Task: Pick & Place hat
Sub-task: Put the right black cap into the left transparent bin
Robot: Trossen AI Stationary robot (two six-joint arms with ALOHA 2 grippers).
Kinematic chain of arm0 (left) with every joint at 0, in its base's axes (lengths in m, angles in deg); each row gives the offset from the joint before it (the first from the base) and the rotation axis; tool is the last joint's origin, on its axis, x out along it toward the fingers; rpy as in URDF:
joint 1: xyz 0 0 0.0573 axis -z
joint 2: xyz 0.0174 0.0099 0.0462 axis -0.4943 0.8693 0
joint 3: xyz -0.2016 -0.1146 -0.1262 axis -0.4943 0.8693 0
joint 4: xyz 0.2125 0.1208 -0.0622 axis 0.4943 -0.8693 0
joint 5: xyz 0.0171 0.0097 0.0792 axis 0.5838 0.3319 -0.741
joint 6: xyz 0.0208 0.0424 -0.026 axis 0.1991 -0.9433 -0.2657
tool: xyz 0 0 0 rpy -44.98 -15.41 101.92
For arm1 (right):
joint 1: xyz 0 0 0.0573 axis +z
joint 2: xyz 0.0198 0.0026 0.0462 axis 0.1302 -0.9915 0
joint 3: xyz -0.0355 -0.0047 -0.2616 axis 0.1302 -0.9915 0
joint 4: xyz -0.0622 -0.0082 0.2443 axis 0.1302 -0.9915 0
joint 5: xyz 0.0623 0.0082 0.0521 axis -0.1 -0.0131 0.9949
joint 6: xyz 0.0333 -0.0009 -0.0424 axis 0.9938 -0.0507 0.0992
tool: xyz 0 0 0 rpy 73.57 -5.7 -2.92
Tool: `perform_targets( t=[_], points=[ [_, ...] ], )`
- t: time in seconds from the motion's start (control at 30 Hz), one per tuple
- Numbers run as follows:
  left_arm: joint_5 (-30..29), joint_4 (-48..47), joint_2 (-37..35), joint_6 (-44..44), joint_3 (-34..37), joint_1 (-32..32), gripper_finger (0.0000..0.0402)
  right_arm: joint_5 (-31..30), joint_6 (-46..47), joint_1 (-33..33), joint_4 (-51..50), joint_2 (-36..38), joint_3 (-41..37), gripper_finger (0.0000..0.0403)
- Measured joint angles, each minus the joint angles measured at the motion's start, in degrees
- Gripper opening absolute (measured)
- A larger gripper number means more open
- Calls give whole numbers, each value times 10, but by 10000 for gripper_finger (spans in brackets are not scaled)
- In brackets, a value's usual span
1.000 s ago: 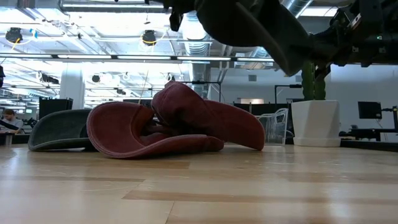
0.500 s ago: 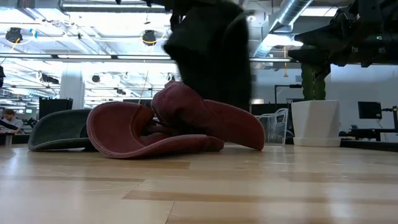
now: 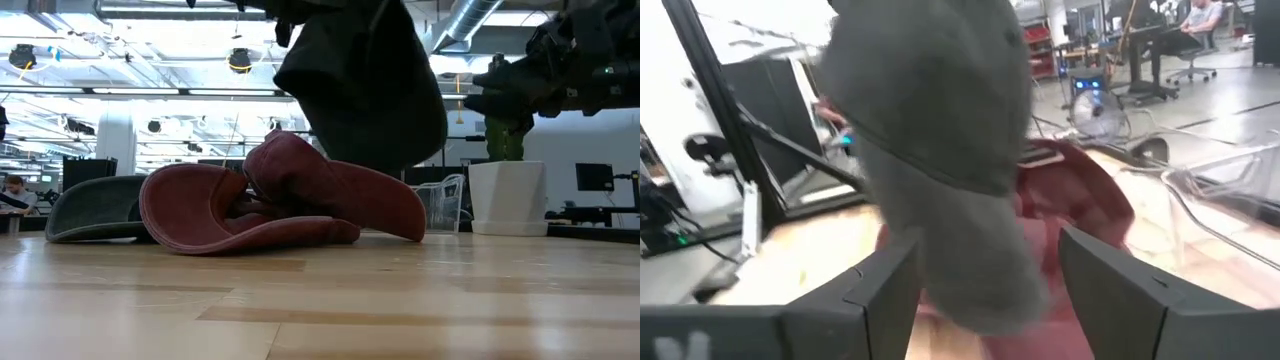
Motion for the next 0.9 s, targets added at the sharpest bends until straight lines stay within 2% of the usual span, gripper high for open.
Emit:
perform_targets(
  t=[0.17, 0.37, 0.53, 0.77, 0.9],
  points=[
    [2, 37, 0, -55, 0, 4, 10, -4, -15, 0, -23, 0, 0, 211],
    [74, 109, 0, -131, 0, 15, 10, -3, -15, 0, -31, 0, 0, 214],
    [80, 159, 0, -181, 0, 30, 10, -1, 5, 0, -37, 0, 0, 213],
    [83, 205, 0, -204, 0, 40, 10, 9, 87, 0, -38, 0, 0, 205],
    [107, 220, 0, -204, 0, 40, 10, 41, 71, 11, -37, 0, 0, 203]
  ],
)
